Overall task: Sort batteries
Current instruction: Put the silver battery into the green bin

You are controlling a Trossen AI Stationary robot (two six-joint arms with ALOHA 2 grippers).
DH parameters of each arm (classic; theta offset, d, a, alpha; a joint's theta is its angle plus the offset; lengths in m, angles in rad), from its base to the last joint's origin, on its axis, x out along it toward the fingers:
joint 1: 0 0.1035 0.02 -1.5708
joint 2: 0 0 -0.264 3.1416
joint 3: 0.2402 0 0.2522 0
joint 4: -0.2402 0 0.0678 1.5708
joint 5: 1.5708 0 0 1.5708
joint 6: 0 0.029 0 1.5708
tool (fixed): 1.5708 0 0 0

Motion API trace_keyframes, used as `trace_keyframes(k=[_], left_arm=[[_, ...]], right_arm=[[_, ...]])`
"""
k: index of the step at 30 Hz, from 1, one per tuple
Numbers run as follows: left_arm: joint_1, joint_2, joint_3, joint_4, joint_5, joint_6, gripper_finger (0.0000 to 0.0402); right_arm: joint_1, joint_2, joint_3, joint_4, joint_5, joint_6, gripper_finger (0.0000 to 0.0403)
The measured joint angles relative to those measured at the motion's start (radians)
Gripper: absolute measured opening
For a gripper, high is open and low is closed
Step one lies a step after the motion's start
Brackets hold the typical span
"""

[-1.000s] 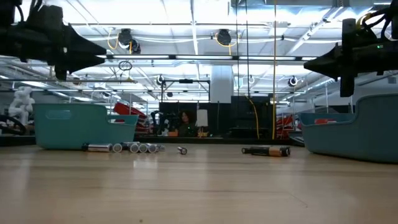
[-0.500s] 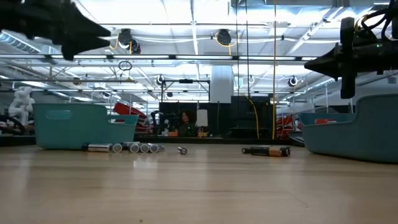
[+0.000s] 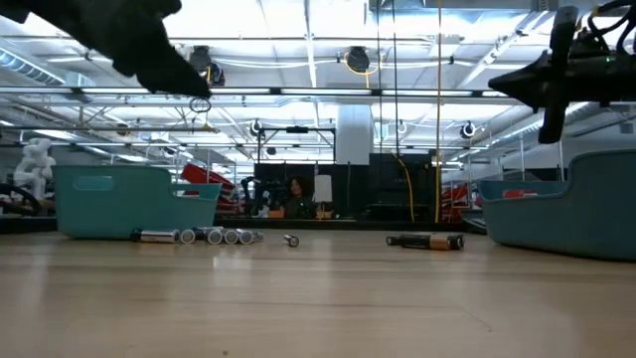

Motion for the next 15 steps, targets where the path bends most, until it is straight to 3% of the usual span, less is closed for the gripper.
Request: trace_keyframes(k=[3, 9, 15], left_arm=[[-0.030, 0.054, 0.013, -0.091, -0.001, -0.096, 0.0184], [-0.093, 0.099, 0.025, -0.287, -0.044, -0.318, 0.0184], [-0.130, 0.102, 0.026, -0.410, -0.042, -0.424, 0.0184]], right_arm=[[0.000, 0.000, 0.000, 0.016, -0.013, -0.033, 0.0000], [0.000, 0.014, 0.013, -0.035, -0.200, -0.167, 0.0000], [0.001, 0.070, 0.014, -0.030, -0.215, -0.276, 0.0000]])
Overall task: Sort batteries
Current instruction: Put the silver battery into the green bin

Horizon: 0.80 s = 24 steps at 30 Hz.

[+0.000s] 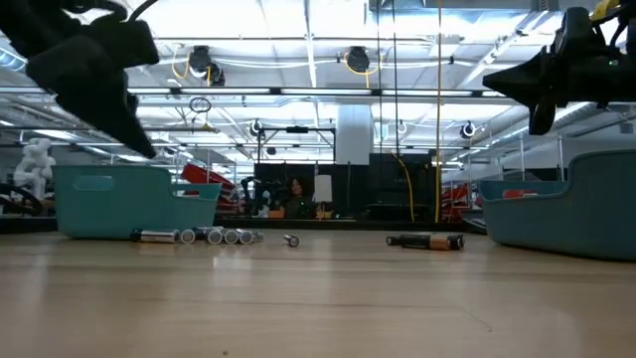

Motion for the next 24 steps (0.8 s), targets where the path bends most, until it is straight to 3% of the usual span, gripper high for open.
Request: trace_keyframes(k=[11, 18, 24], left_arm=[[-0.029, 0.096, 0.000, -0.224, 0.019, -0.038, 0.0184], [-0.029, 0.103, 0.004, -0.333, 0.027, -0.087, 0.0184], [-0.045, 0.103, 0.100, -0.398, 0.030, -0.161, 0.0184]], right_arm=[[0.001, 0.207, 0.152, -0.103, 0.000, -0.045, 0.0012], [0.066, 0.494, 0.286, -0.152, 0.034, -0.063, 0.0013], [0.180, 0.790, 0.438, -0.230, 0.131, -0.093, 0.0013]])
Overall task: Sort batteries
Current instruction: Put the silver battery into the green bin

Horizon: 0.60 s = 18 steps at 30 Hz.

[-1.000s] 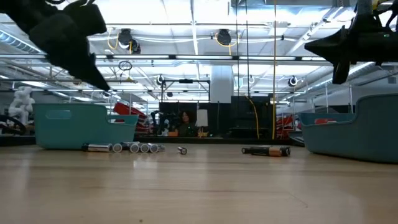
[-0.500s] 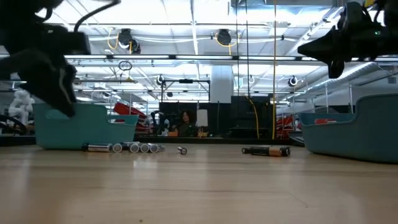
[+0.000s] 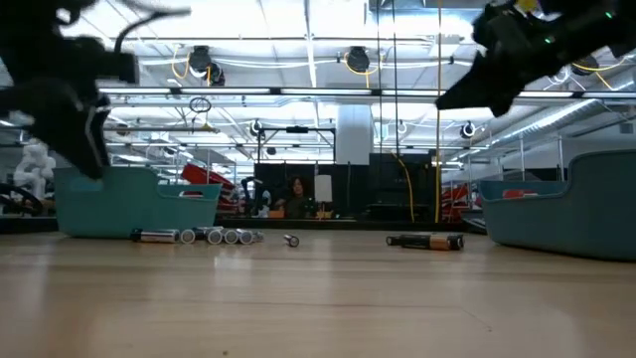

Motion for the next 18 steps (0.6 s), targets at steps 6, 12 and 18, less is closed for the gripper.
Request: trace_keyframes(k=[6, 12, 18], left_arm=[[-0.018, 0.020, 0.115, 0.030, -0.060, 0.071, 0.0184], [-0.015, 0.144, 0.156, 0.183, 0.022, 0.207, 0.0184], [0.018, 0.295, 0.214, 0.204, 0.127, 0.331, 0.0184]], right_arm=[[0.087, 0.214, 0.169, -0.035, 0.106, -0.133, 0.0011], [0.093, 0.284, 0.210, -0.039, 0.111, -0.157, 0.0006], [0.095, 0.263, 0.211, -0.040, 0.065, -0.126, 0.0006]])
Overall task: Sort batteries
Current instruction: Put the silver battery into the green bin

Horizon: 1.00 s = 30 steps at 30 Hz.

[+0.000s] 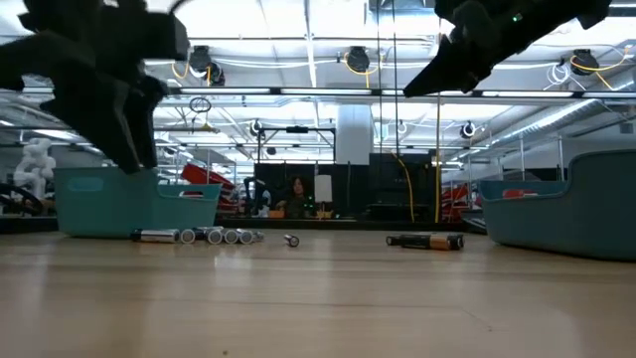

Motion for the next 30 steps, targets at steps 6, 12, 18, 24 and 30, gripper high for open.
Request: trace_keyframes(k=[6, 12, 18, 24, 30], left_arm=[[0.067, 0.070, 0.026, 0.005, 0.100, 0.058, 0.0184], [0.170, 0.123, 0.028, 0.004, 0.197, 0.163, 0.0184], [0.246, 0.159, 0.028, 0.007, 0.205, 0.237, 0.0184], [0.306, 0.189, 0.028, 0.008, 0.281, 0.252, 0.0179], [0.322, 0.232, 0.028, 0.034, 0.309, 0.316, 0.0141]], right_arm=[[0.022, -0.009, 0.000, -0.004, -0.061, -0.009, 0.0006], [0.026, -0.007, 0.000, -0.012, -0.061, -0.023, 0.0006], [0.026, -0.007, 0.000, -0.026, -0.061, -0.023, 0.0006], [0.026, -0.007, 0.000, -0.052, -0.061, -0.023, 0.0006], [0.033, -0.007, 0.000, -0.054, -0.061, -0.020, 0.0006]])
